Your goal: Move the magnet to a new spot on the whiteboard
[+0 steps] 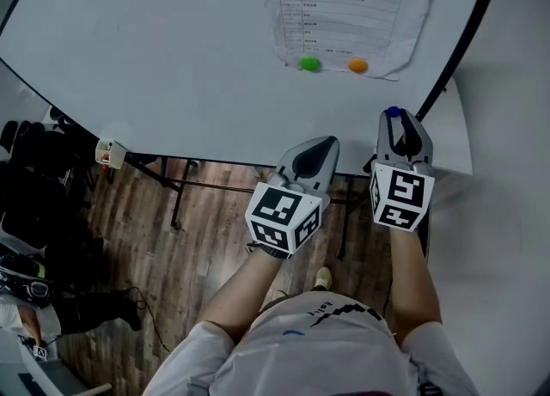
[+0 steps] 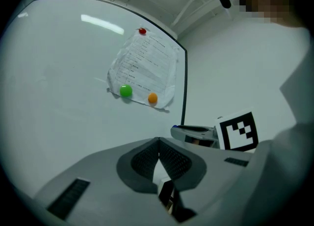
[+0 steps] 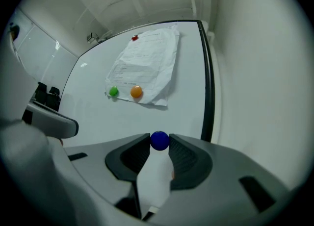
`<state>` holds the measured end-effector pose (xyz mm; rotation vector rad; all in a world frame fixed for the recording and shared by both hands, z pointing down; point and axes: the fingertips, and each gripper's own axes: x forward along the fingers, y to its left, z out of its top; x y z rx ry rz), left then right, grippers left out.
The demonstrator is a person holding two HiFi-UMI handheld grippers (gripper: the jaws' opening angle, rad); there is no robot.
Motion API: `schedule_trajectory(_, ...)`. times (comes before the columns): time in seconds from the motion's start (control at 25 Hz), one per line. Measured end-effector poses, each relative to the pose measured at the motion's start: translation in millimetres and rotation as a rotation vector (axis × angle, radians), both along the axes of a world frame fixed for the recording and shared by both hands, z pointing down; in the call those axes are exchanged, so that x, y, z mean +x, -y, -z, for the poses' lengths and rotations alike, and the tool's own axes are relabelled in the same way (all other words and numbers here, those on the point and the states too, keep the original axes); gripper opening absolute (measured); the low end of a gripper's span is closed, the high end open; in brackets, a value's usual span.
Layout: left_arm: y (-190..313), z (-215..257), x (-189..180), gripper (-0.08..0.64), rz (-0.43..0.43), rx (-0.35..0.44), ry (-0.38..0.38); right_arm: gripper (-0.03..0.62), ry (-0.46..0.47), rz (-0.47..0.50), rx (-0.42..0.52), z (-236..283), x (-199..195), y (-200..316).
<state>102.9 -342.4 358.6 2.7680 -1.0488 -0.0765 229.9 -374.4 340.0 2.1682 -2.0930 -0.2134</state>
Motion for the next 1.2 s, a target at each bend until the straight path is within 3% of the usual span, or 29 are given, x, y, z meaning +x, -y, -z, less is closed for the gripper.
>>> schedule_trajectory(1.2,-103,19,-66,0.011,-0.100,0.045,-0.012,0.127,0.058,0.089,0.044,20,-111,-140)
